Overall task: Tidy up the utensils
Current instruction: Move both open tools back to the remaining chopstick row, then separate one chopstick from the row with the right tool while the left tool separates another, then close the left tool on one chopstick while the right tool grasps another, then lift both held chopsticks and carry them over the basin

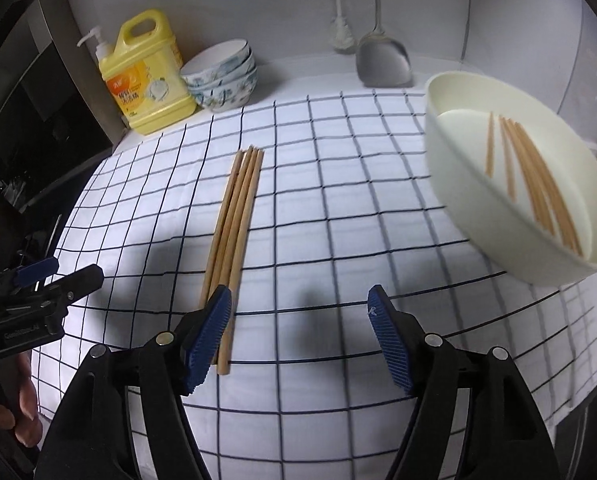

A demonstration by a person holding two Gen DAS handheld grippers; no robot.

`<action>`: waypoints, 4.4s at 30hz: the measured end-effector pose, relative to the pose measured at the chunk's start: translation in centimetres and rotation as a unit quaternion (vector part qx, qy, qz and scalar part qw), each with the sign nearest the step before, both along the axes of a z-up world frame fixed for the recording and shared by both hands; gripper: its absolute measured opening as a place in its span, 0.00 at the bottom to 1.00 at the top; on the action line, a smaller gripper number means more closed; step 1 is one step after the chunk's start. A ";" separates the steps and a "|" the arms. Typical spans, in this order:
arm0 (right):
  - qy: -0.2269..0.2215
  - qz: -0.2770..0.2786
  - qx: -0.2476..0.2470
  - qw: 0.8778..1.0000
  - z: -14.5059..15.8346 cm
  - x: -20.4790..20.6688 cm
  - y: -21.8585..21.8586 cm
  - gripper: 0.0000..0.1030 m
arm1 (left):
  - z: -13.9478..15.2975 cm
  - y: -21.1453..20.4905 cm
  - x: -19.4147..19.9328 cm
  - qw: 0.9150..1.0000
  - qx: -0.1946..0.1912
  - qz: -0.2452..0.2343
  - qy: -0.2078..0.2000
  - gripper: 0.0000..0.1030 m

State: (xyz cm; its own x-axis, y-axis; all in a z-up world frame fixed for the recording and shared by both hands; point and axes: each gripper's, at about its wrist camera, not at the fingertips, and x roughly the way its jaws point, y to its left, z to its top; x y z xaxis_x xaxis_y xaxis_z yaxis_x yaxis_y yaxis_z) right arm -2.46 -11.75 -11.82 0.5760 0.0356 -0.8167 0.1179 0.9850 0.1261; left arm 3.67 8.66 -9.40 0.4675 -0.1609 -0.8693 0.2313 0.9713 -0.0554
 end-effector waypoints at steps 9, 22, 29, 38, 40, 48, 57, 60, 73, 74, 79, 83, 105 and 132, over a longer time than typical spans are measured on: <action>0.007 0.012 -0.007 1.000 -2.6 1.6 2.1 0.66 | -1.4 0.5 0.4 1.000 -0.005 -0.002 -0.002 0.94; 0.012 0.026 -0.050 0.998 -4.9 2.8 3.3 0.66 | -2.7 -0.1 1.6 1.000 -0.004 -0.001 0.000 0.94; 0.010 0.044 -0.079 0.996 -4.9 2.8 3.6 0.66 | -2.9 -0.8 2.0 1.000 -0.005 -0.003 0.001 0.94; 0.022 0.059 -0.091 0.994 -5.0 3.0 3.4 0.65 | -3.3 -2.3 1.9 1.000 -0.006 -0.017 0.002 0.94; 0.019 0.053 -0.094 0.994 -5.0 2.9 3.1 0.65 | -3.3 -2.6 1.9 1.000 -0.006 -0.019 0.003 0.94; 0.015 0.030 -0.080 0.996 -5.1 3.3 -0.4 0.65 | -4.2 -4.4 1.8 0.999 -0.004 -0.034 0.012 0.94; 0.006 0.020 -0.064 0.998 -4.7 3.3 -3.2 0.65 | -5.4 -6.6 1.4 0.998 0.006 -0.051 0.025 0.94; 0.004 0.022 -0.061 0.998 -4.7 3.3 -3.5 0.65 | -5.8 -7.0 1.3 0.998 0.015 -0.050 0.028 0.94; -0.001 0.031 -0.053 0.998 -4.7 3.7 -3.3 0.65 | -6.4 -7.5 1.6 0.998 0.040 -0.042 0.022 0.95; -0.001 0.032 -0.055 0.998 -4.7 3.8 -3.3 0.65 | -6.4 -7.5 1.9 0.998 0.036 -0.038 0.024 0.95; -0.002 0.042 -0.063 0.997 -4.8 4.4 -2.9 0.65 | -6.3 -7.4 3.4 0.999 0.033 -0.023 0.020 0.95; 0.007 0.054 -0.072 0.996 -5.1 5.3 -2.3 0.65 | -6.4 -7.9 4.8 0.999 0.032 -0.028 0.013 0.95; 0.000 0.129 -0.086 0.988 -4.7 8.1 0.9 0.12 | -5.1 -9.9 5.4 0.995 0.021 -0.097 -0.012 0.08; -0.056 -0.006 -0.012 0.998 5.5 0.1 -3.5 0.06 | 5.0 -9.1 0.1 0.979 -0.073 -0.184 -0.044 0.07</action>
